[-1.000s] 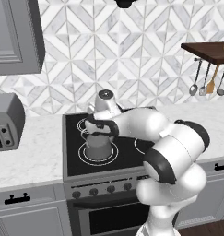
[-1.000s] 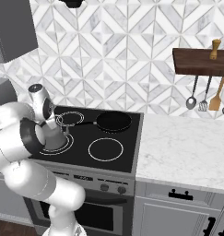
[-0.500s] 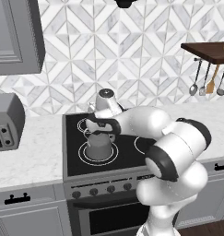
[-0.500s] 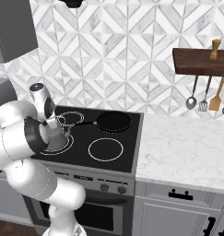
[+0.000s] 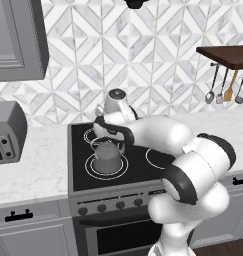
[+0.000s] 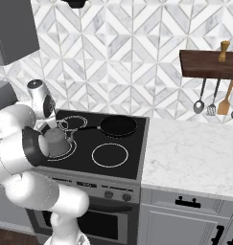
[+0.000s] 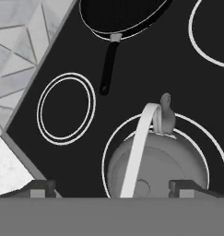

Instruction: Pick the kettle from the counter and place it on a stove burner. Then turn the burner on.

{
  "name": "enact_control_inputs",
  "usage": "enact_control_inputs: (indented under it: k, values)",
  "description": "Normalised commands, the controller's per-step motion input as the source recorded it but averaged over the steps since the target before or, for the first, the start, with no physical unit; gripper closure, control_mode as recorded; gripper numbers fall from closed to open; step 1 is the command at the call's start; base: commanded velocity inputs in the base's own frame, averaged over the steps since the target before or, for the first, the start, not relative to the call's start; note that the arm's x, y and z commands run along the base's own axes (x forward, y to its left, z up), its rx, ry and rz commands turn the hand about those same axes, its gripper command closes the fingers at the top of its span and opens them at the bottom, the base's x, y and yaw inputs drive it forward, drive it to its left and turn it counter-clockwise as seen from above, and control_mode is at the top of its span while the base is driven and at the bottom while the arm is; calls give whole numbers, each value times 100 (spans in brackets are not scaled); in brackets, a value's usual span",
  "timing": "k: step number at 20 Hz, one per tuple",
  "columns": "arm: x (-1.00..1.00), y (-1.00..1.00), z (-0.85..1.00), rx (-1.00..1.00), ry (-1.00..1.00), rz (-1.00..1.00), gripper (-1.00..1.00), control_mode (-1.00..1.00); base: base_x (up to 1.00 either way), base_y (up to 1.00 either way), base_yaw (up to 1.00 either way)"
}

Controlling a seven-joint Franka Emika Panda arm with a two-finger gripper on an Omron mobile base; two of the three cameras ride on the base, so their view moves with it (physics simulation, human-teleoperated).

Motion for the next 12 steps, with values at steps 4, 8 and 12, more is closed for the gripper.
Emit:
enact_control_inputs:
  k: [4, 8, 12]
  values:
    - [-79, 7, 62, 1, -17, 3, -100, -100, 0, 0, 0]
    - [-100, 50, 6, -10, -14, 23, -100, -100, 0, 0, 0]
    - [-100, 70, -3, -19, -5, 30, -100, -100, 0, 0, 0]
